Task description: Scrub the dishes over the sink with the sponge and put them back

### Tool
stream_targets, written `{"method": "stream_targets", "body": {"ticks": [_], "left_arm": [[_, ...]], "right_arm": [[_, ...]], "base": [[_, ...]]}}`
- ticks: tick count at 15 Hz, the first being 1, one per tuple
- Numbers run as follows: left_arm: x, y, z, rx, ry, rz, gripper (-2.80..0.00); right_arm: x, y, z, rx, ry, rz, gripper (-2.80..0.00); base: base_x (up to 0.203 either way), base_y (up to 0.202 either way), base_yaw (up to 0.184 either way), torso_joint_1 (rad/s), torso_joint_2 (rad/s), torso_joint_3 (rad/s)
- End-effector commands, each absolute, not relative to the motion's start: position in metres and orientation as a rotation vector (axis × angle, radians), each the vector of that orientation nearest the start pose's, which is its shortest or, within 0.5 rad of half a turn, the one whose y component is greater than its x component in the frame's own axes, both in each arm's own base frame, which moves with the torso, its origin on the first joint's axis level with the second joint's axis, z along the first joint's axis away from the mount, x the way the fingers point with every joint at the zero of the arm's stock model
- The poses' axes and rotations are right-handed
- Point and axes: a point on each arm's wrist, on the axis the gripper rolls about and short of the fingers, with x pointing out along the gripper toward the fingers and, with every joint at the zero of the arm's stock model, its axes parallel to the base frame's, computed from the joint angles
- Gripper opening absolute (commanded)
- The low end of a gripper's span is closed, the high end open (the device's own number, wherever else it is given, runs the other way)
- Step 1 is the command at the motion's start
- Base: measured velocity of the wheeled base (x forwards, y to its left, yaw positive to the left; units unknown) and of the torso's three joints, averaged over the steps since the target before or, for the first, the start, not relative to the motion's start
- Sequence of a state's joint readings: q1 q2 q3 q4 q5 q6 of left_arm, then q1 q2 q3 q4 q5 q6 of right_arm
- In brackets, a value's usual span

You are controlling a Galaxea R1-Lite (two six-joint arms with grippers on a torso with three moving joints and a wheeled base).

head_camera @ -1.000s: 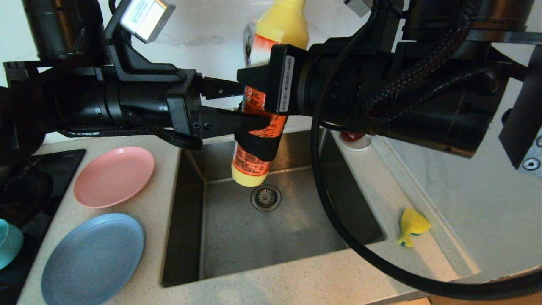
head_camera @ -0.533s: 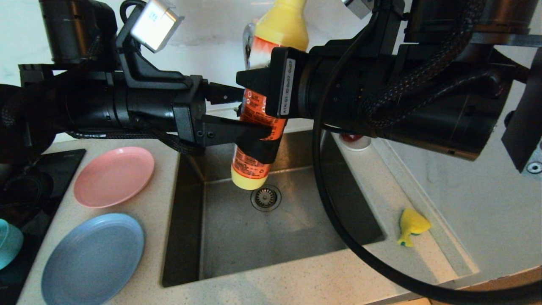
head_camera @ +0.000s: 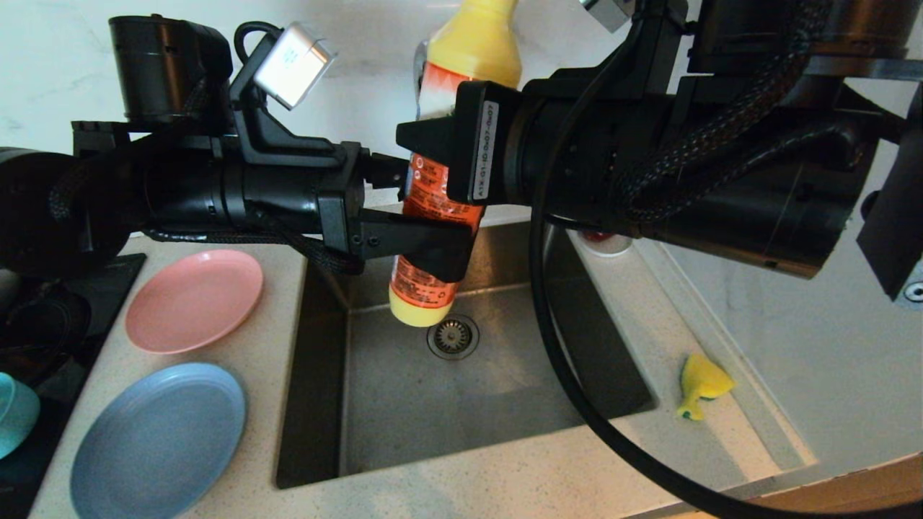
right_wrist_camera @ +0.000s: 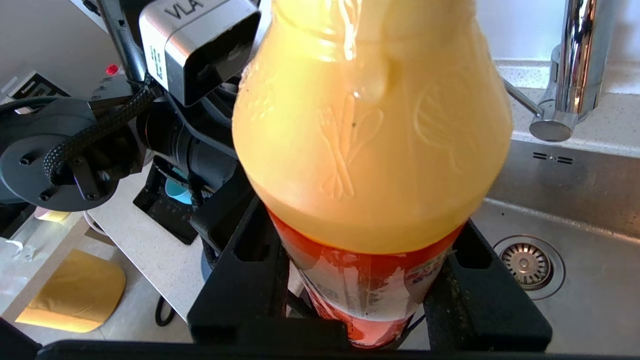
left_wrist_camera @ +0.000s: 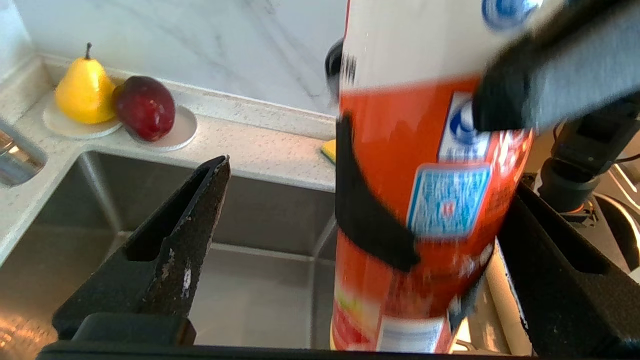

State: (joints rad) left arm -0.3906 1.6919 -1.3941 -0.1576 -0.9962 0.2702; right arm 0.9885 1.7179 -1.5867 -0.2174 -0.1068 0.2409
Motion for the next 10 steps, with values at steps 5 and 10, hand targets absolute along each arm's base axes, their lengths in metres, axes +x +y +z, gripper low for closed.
{"method": "stream_targets", "body": {"ticks": [5,10], "left_arm": [[0.2857,-0.1437,0.3118,0.168,-0.008,-1.421,0.00],[0.2792,-0.1438,0.3058,0.138,0.076,-1.452,0.00]], "right_arm": [[0.1809,0.2765,0.3535,0.266,0.044,0.895,-2.80],[0.1805,0.2759,0.3527,0.265,0.045,0.896,-2.80]], "base": [[0.000,0.000,0.000,0.000,0.00,0.000],[0.000,0.000,0.000,0.000,0.00,0.000]]}}
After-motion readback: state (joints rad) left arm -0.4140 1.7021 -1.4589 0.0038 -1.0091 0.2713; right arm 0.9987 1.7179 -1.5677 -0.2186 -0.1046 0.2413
